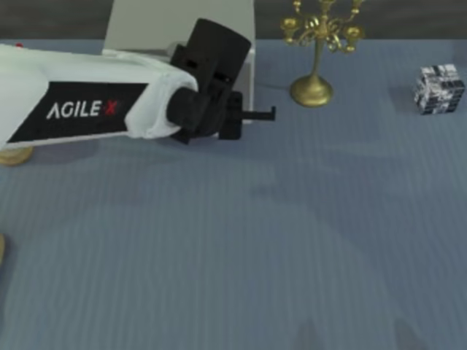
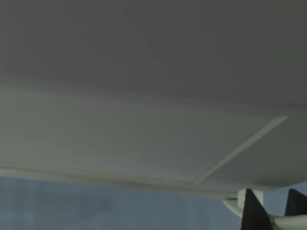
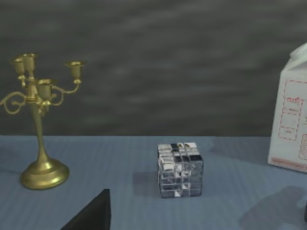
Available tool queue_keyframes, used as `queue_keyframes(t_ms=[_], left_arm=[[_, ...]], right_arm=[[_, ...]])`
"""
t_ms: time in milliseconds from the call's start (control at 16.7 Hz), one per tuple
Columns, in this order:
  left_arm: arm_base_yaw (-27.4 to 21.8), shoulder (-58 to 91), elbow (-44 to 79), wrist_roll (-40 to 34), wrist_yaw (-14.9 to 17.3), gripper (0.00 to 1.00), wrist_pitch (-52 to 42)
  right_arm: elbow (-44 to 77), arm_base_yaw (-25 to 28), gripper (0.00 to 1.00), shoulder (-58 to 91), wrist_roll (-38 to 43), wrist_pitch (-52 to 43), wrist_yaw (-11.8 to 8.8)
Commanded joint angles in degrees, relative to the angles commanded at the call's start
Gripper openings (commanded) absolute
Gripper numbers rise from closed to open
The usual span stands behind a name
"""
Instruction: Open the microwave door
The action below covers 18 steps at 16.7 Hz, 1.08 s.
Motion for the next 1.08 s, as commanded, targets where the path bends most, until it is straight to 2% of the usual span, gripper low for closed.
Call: queue_keyframes(t_ms=[420, 1080], left_arm=[[1.0, -2.4, -3.7, 3.5, 2.1, 0.00, 2.1], [1.0, -2.4, -3.7, 3.5, 2.1, 0.00, 2.1]], right_arm=[[0.0, 0.0, 1.00, 0.0, 0.0, 0.0, 0.0], [0.0, 0.0, 1.00, 0.0, 0.0, 0.0, 0.0]])
